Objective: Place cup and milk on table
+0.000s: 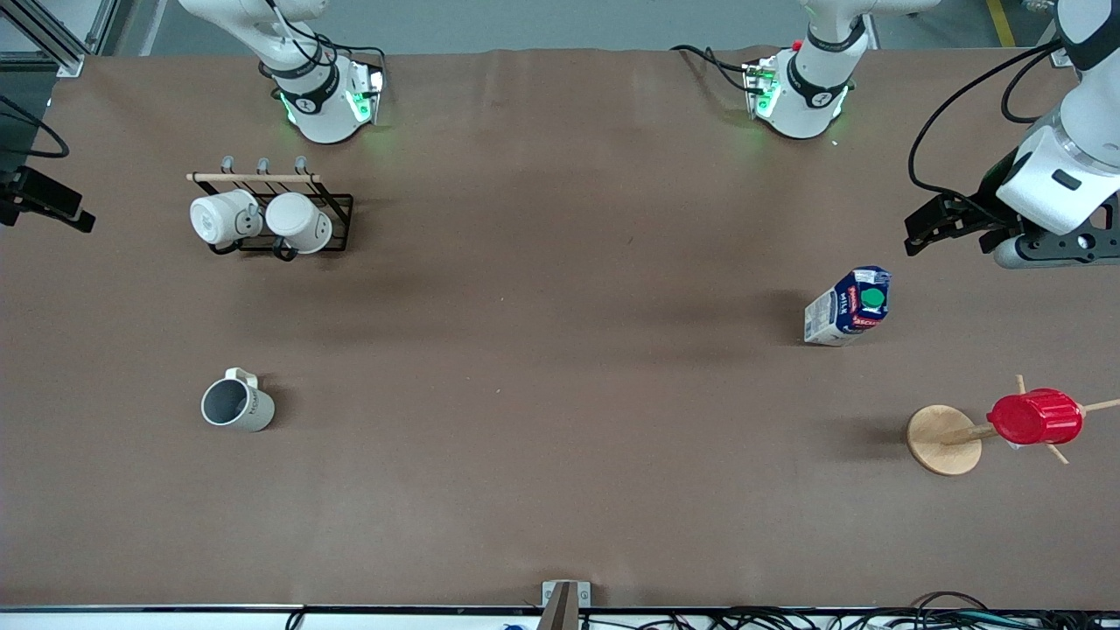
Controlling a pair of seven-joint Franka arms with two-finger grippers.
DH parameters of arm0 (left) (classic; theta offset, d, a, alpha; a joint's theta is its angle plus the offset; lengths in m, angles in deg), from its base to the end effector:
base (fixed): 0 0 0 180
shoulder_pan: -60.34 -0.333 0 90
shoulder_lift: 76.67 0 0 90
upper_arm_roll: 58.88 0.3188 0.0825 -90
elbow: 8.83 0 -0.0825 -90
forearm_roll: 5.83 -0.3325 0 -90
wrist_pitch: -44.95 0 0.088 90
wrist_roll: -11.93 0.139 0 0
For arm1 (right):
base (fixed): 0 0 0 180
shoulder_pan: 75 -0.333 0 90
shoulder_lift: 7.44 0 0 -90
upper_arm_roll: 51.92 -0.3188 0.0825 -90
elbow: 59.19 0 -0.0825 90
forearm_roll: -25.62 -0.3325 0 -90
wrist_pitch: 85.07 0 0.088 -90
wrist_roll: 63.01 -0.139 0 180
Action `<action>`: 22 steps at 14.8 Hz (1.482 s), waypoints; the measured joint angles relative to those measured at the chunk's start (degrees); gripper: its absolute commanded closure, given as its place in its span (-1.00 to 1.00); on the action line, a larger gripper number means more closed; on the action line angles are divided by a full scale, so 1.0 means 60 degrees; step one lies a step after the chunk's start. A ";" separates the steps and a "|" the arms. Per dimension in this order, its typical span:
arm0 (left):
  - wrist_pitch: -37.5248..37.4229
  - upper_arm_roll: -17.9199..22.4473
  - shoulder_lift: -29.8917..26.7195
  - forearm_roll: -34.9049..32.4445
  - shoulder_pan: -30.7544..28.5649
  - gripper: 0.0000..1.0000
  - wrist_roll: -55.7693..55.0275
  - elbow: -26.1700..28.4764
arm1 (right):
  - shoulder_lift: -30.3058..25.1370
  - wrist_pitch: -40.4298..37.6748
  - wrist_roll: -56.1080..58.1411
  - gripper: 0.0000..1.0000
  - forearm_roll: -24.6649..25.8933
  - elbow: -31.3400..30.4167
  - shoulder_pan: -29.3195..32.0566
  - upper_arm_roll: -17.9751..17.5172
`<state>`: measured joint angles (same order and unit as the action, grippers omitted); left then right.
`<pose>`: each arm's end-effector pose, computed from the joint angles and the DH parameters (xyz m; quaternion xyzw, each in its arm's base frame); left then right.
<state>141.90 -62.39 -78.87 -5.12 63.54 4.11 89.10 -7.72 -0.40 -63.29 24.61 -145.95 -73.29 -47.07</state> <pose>0.4966 -0.0605 0.5665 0.9999 0.0104 0.0099 0.0063 0.4884 -0.0537 0.6133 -0.9981 0.0590 0.0153 0.0098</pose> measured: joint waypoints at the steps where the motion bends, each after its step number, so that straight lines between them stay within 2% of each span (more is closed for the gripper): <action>1: 0.0000 0.0000 0.0003 0.0000 0.0000 -0.99 0.0000 0.0000 | 0.0000 0.0000 0.0000 -1.00 0.0000 0.0000 0.0000 0.0000; 11: 0.0027 0.0001 0.0226 0.0000 -0.0035 -0.99 0.0000 -0.0002 | 0.0003 0.0019 0.0000 -1.00 0.0000 0.0000 0.0010 0.0005; 14: 0.0259 0.0005 0.0457 0.0000 -0.0086 -0.96 0.0000 0.0000 | 0.0167 0.0464 0.0289 -1.00 0.0004 0.0001 0.0025 0.0018; 18: 0.0807 0.0012 0.1089 -0.0009 -0.0284 -0.95 0.0025 0.0027 | 0.0948 0.1547 0.0964 -1.00 0.0004 -0.0015 0.0056 0.0061; 22: 0.1545 0.0015 0.1810 -0.0010 -0.0423 -0.94 0.0193 0.0362 | 0.2456 0.2612 0.1674 -1.00 0.0004 -0.0121 0.0032 0.0046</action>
<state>151.17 -62.30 -68.01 -5.19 61.00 5.27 91.27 7.02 15.27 -53.24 24.63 -146.67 -73.10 -46.79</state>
